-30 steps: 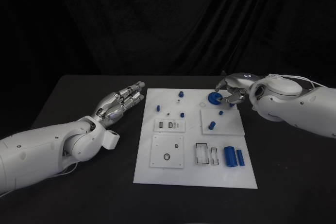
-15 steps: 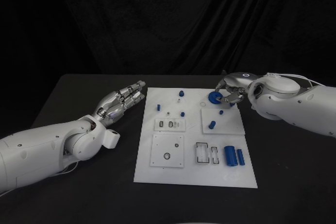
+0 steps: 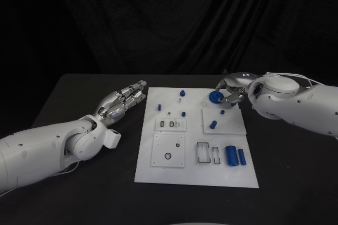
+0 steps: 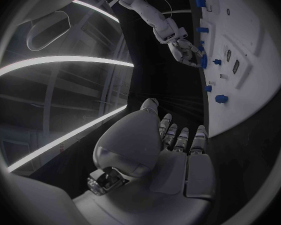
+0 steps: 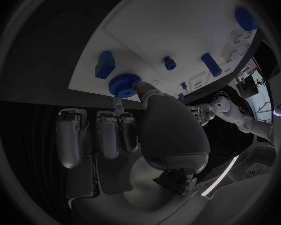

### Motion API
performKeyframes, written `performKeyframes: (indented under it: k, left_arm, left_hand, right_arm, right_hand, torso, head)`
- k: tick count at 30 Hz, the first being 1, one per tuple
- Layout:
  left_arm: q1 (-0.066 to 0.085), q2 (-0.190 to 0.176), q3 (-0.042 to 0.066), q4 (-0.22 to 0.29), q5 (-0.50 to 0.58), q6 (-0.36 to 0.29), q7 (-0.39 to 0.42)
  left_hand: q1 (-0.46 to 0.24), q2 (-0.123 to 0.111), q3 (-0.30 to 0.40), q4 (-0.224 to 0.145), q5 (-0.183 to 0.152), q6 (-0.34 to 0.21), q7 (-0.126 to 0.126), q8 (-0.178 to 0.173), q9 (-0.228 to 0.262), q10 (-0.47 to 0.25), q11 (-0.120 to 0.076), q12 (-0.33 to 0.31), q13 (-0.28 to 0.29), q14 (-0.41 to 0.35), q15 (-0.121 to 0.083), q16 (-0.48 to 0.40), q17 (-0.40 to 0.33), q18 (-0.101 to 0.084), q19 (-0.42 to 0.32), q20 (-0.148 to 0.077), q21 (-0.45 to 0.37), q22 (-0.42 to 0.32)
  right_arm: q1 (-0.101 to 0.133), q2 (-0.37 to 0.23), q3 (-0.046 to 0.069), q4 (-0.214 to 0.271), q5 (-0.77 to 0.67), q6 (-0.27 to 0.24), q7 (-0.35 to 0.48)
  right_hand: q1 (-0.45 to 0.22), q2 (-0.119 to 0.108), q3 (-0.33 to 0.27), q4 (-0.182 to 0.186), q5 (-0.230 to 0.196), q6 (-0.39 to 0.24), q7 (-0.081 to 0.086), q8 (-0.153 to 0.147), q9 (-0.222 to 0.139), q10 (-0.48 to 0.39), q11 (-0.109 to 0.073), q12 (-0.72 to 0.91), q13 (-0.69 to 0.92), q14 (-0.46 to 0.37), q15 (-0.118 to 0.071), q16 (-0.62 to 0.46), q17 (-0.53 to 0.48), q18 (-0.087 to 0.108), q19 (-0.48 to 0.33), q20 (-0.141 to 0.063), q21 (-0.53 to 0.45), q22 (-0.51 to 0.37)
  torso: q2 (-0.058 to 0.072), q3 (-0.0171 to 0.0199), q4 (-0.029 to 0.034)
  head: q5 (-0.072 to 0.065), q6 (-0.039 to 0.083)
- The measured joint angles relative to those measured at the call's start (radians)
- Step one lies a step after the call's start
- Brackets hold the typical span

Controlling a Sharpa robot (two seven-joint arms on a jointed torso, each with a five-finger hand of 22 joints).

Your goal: Assemble the parts on the task board

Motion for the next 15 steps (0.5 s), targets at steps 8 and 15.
performKeyframes:
  k: [8, 15]
  left_arm:
    - [0.0, 0.0, 0.0, -0.001, 0.0, 0.002, 0.0]
    - [0.0, 0.0, 0.0, -0.001, 0.0, 0.004, 0.0]
  left_hand:
    - [0.0, 0.0, 0.0, 0.0, 0.0, 0.0, 0.0, 0.0, 0.0, 0.0, 0.0, 0.0, 0.0, 0.0, 0.0, 0.0, 0.0, 0.0, 0.0, 0.0, 0.0, 0.0]
    - [0.0, 0.0, 0.0, 0.0, 0.0, 0.0, 0.0, 0.0, 0.0, 0.0, 0.0, 0.0, 0.0, 0.0, 0.0, 0.0, 0.0, 0.0, 0.0, 0.0, 0.0, 0.0]
  right_arm:
    - [0.0, 0.001, 0.001, 0.0, -0.022, 0.003, -0.011]
    - [0.0, 0.003, 0.002, -0.001, -0.032, 0.004, -0.016]
  right_hand:
    - [0.0, 0.0, -0.003, -0.003, 0.0, 0.0, 0.0, 0.0, -0.002, 0.0, 0.0, 0.0, 0.0, 0.0, 0.0, 0.0, 0.0, 0.0, 0.0, 0.0, 0.0, 0.0]
    - [0.004, -0.003, -0.003, -0.003, 0.0, 0.033, -0.004, 0.017, 0.003, 0.0, 0.0, 0.0, 0.001, 0.0, 0.0, 0.0, 0.0, 0.0, 0.0, 0.0, 0.0, 0.0]
  torso:
    - [0.0, -0.0001, -0.0005]
    - [0.0, -0.0001, 0.0007]
  head:
    - [0.003, -0.002]
    - [0.001, -0.003]
